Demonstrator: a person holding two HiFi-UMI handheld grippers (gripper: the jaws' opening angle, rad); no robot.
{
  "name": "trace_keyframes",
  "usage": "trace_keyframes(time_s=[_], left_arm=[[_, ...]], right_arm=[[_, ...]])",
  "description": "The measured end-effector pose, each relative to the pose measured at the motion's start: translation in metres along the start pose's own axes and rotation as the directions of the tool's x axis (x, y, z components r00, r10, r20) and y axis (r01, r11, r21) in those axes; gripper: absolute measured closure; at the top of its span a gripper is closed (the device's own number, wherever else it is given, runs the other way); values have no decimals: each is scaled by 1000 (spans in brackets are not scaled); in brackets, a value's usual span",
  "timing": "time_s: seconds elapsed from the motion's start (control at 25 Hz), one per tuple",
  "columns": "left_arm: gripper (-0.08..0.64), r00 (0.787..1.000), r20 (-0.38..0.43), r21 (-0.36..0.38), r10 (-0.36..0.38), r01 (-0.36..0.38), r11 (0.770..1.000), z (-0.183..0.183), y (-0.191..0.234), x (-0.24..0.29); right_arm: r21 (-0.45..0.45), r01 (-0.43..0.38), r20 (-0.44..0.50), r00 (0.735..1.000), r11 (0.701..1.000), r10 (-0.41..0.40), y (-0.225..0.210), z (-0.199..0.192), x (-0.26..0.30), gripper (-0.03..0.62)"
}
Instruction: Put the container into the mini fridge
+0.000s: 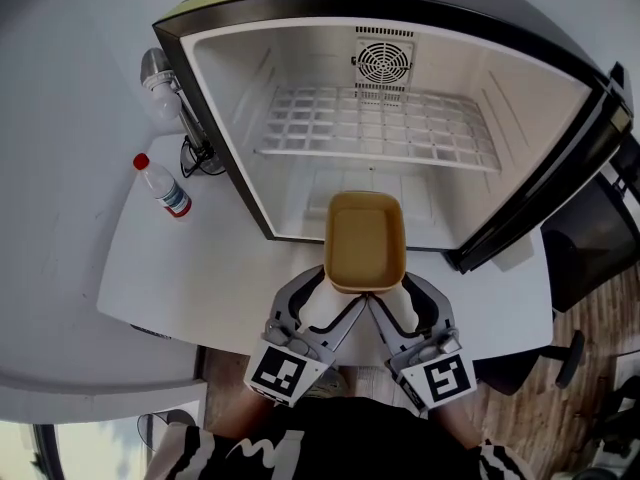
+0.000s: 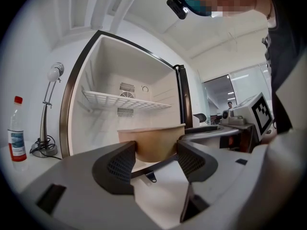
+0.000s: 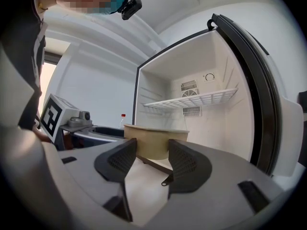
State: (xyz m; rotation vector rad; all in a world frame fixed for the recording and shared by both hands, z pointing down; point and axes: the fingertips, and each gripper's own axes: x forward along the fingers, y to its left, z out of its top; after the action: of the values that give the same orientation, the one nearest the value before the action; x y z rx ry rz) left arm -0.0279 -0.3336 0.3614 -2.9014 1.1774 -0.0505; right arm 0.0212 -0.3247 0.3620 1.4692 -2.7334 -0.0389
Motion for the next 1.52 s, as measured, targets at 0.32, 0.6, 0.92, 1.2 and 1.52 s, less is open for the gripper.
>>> trace_keyframes(time_s=[0.32,0.6,0.92,1.2,1.52], left_arm=[[285,999,-7,-6,-43,43,999,-3,19,16],[285,997,-19,-5,-76,76,997,-6,34,29],[285,993,-42,-12,-110,109,994,-20,48,41],[285,993,-61,-29,-104,103,994,-27,53,47],[285,991,-95,-39,-92,89,995,-35,60,55]], right_arm=[[10,40,-11,999,999,-40,-11,-3,20,374],[33,74,-20,997,997,-74,-19,-7,36,374],[31,107,-38,994,994,-106,-27,-15,50,374],[59,94,-67,994,994,-90,-30,-21,56,374],[51,85,-88,993,995,-80,-38,-29,65,374]])
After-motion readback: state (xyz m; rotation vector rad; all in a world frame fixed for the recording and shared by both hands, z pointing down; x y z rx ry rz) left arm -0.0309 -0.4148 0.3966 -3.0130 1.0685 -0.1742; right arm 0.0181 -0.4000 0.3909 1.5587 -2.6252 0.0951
